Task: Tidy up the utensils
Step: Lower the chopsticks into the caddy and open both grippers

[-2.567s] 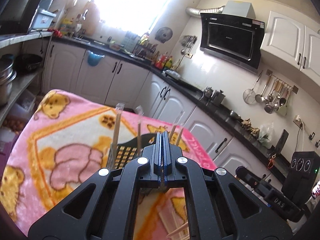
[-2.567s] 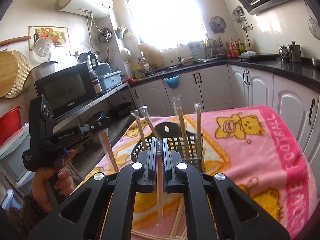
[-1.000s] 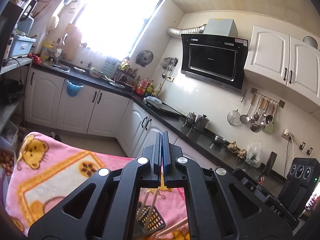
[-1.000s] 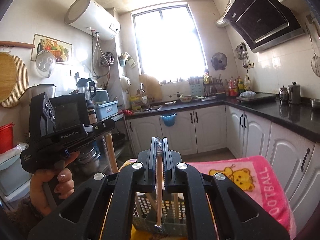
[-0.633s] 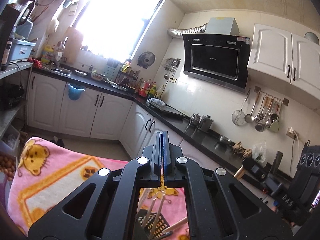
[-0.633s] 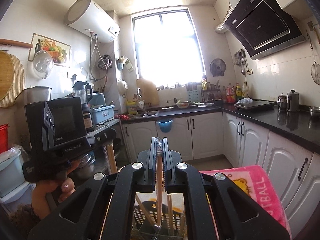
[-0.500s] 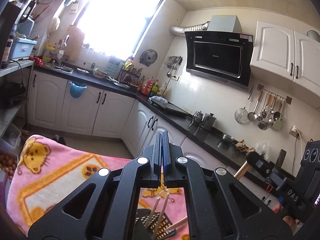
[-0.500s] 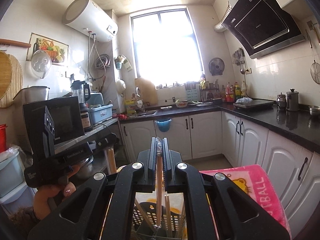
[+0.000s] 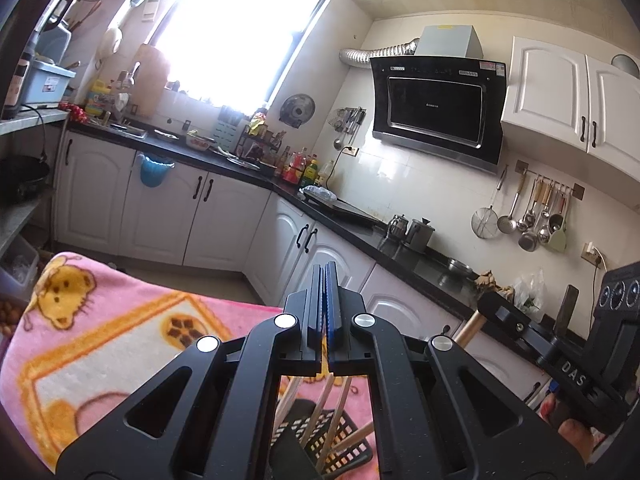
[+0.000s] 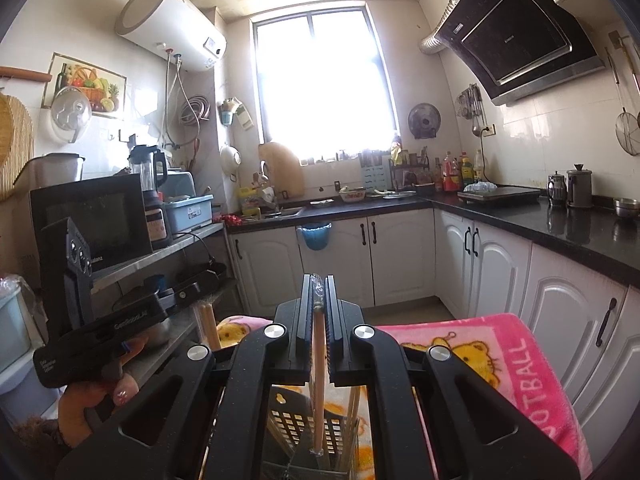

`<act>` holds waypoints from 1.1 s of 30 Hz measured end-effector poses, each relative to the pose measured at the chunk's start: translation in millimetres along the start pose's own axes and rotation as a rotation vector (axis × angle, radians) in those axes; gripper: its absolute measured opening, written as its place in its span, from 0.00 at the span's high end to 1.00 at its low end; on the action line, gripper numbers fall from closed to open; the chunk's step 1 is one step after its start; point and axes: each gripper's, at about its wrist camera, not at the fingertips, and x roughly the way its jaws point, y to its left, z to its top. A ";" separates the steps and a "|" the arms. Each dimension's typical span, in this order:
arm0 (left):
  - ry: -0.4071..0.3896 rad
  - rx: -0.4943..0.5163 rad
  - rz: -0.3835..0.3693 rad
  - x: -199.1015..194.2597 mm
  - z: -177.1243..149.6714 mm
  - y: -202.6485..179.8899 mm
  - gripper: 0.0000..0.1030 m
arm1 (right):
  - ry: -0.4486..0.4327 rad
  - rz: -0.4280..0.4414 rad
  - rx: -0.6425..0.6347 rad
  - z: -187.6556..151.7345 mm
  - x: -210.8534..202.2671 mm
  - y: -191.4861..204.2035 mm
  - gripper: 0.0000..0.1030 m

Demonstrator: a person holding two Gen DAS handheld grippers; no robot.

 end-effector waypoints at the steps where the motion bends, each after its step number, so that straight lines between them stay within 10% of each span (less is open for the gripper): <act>1: 0.008 -0.003 0.002 1.2 -3.5 0.6 1.00 | 0.004 -0.002 0.002 -3.5 1.4 -0.7 0.95; 33: 0.103 -0.022 0.051 -9.9 -61.1 19.0 1.00 | 0.119 -0.043 0.085 -57.3 7.9 -10.7 0.87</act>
